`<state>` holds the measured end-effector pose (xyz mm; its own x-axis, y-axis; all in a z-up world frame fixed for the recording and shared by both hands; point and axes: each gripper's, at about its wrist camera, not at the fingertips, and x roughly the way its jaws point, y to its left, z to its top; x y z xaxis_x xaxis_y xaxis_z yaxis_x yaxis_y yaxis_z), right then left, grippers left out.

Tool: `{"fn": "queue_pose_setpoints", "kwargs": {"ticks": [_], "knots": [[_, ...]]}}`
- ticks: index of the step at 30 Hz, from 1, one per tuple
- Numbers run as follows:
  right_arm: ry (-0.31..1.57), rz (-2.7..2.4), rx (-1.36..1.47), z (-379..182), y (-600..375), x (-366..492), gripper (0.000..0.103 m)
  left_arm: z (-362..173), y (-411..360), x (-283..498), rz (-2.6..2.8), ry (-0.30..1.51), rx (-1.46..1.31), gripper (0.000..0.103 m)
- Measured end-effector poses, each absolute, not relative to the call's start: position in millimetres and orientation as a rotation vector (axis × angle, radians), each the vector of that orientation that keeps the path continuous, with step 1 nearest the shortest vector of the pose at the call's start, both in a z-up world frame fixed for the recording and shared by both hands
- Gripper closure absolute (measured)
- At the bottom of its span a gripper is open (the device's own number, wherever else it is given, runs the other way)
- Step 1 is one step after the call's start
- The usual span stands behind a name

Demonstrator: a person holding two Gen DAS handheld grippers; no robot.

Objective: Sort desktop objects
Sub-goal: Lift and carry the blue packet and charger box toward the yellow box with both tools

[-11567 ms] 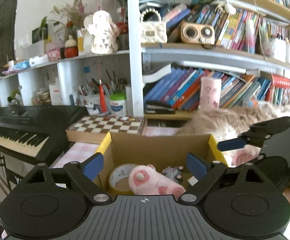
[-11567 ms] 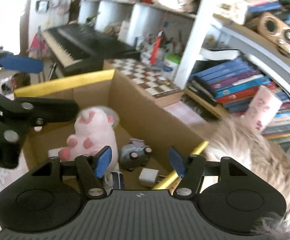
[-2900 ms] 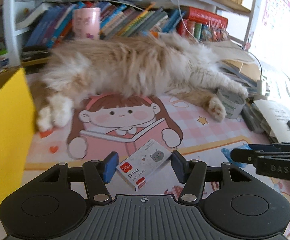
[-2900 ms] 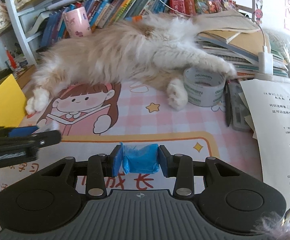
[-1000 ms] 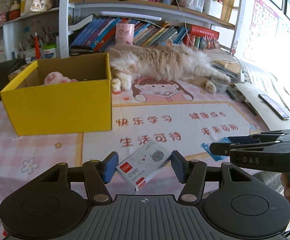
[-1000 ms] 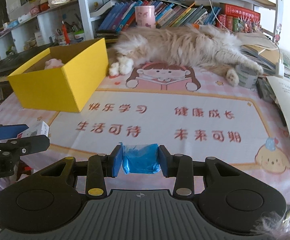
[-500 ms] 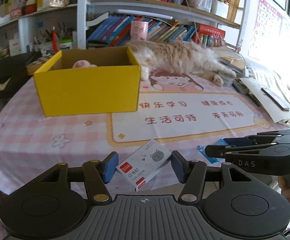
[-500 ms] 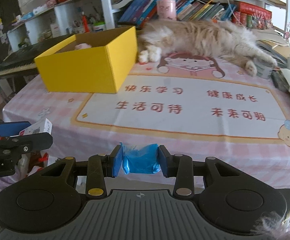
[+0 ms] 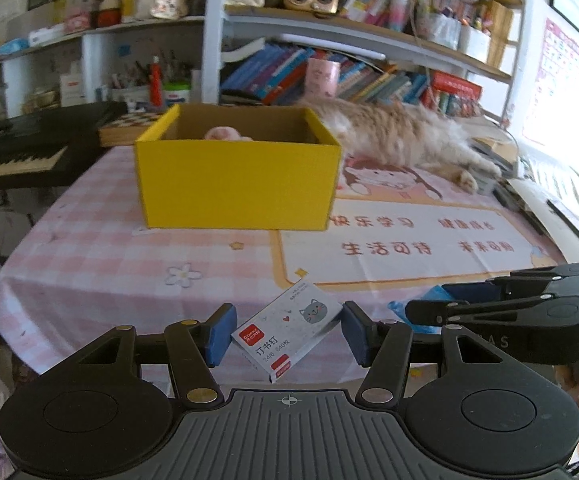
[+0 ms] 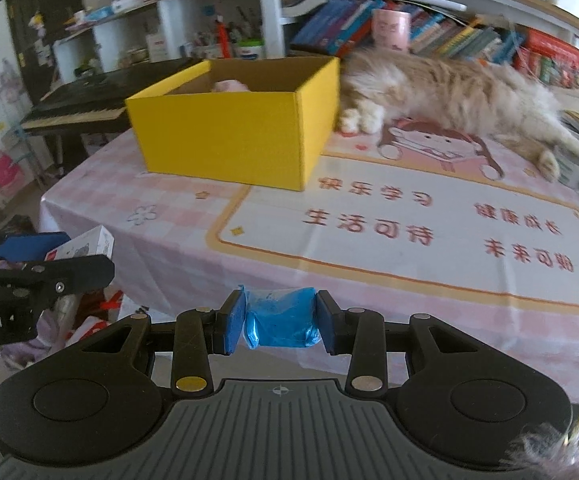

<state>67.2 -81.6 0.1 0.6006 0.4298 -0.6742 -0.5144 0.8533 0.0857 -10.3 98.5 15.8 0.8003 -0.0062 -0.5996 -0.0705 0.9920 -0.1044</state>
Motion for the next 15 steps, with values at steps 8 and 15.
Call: {"fn": "queue_pose_setpoints", "kwargs": {"ticks": [8, 15], "knots": [[0.699, 0.624, -0.187, 7, -57, 66, 0.068, 21, 116, -11, 0.098, 0.606, -0.148, 0.046], [0.661, 0.63, -0.184, 19, -50, 86, 0.068, 36, 131, 13, 0.134, 0.539, -0.137, 0.046]]}}
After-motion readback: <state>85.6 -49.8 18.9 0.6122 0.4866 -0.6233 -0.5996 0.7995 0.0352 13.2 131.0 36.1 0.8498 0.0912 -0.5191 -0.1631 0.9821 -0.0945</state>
